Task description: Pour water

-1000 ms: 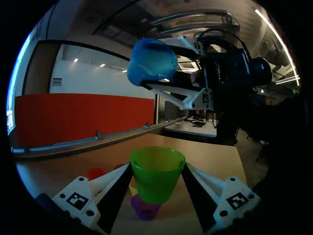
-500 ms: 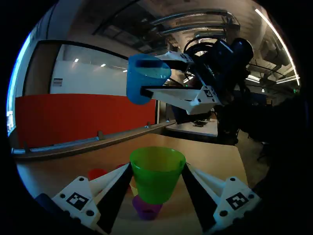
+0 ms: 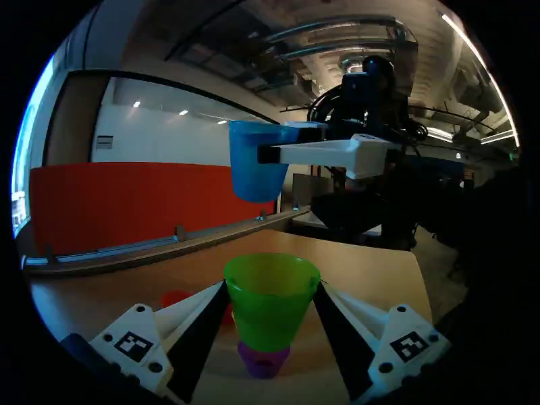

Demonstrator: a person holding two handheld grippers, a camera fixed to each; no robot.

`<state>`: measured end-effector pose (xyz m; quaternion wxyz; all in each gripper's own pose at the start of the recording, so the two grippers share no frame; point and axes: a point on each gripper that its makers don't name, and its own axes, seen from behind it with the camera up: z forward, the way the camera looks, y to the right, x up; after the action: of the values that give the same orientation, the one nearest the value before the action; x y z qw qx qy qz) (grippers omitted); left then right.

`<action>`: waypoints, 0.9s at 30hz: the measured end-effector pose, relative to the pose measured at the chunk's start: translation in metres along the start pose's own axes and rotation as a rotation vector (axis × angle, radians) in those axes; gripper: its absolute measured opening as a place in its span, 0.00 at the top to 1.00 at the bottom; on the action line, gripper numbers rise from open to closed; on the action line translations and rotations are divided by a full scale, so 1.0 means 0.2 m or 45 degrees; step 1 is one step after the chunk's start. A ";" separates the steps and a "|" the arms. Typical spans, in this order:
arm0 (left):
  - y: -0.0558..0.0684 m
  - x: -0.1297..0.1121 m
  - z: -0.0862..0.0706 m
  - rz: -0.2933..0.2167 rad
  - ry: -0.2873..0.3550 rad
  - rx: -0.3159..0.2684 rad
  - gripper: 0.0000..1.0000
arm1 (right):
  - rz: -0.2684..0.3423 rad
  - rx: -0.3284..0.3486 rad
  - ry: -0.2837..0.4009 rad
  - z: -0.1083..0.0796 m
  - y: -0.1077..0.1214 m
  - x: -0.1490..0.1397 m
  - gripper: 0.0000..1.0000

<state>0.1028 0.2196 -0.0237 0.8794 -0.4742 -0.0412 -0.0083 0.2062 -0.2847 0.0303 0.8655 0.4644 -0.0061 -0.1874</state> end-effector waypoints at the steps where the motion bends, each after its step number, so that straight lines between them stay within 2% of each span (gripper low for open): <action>1: 0.00 0.00 0.00 -0.001 0.000 0.003 0.14 | 0.039 0.005 -0.004 0.00 0.00 0.00 0.11; 5: -0.02 0.01 0.00 -0.003 0.000 0.014 0.14 | 0.177 0.021 -0.001 -0.02 0.01 -0.01 0.11; 9: -0.05 0.01 -0.01 0.002 -0.003 0.031 0.15 | 0.243 0.028 0.014 -0.04 0.01 0.00 0.11; 16: -0.11 0.02 0.00 0.005 -0.015 0.057 0.14 | 0.292 0.022 -0.011 -0.06 0.01 -0.04 0.11; 27: -0.23 0.00 0.01 0.014 -0.065 0.111 0.14 | 0.358 -0.011 -0.077 -0.12 0.05 -0.18 0.11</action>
<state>0.1005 0.1961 0.0162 0.8979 -0.4357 -0.0614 0.0107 0.1812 -0.2487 0.0307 0.8847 0.4493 -0.0965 -0.0781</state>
